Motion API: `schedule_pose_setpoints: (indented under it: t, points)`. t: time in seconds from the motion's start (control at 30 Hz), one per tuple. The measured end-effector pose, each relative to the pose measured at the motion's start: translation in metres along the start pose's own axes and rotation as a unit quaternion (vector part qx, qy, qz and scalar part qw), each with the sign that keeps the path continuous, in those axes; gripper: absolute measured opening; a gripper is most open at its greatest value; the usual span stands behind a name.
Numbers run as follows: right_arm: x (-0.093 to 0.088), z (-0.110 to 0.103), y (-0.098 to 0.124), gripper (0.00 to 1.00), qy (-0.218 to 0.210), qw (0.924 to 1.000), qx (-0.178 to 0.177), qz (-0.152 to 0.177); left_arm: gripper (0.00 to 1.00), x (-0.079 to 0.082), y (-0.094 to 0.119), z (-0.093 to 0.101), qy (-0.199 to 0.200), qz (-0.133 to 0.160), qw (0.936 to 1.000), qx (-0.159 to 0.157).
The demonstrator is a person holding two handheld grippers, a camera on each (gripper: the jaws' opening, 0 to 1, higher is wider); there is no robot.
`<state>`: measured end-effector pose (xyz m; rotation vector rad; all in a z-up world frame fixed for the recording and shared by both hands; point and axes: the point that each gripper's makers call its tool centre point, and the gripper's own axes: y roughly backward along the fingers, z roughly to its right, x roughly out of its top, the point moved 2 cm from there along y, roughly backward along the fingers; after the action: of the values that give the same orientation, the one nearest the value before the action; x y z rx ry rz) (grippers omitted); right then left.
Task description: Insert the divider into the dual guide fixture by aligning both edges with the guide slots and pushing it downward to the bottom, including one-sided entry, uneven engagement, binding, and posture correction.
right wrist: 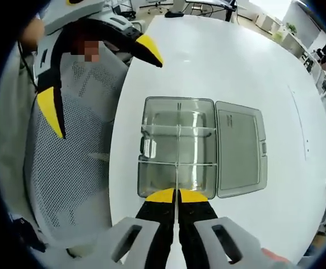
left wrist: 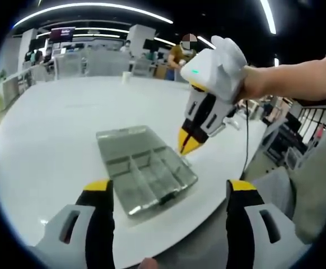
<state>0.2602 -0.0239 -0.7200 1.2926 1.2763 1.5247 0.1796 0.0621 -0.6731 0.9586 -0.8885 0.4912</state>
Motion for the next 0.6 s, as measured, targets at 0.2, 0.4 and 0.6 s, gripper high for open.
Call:
schedule_pose_setpoints:
  t: [0.2,0.4,0.6]
  points:
    - [0.0018,-0.0024,0.0002,0.00,0.004,1.0000,0.002,-0.005,0.80,-0.0008,-0.0005,-0.0016,0.000,0.001,1.0000,0.000]
    - [0.0026,-0.0015,0.0004,0.00,0.003,1.0000,-0.002,-0.007,0.80,-0.0009,-0.0008,-0.0010,-0.001,0.001,1.0000,-0.001]
    - [0.0037,-0.0011,-0.0013,0.00,0.005,1.0000,-0.001,-0.006,0.81,-0.0018,-0.0008,-0.0003,-0.002,0.000,1.0000,-0.003]
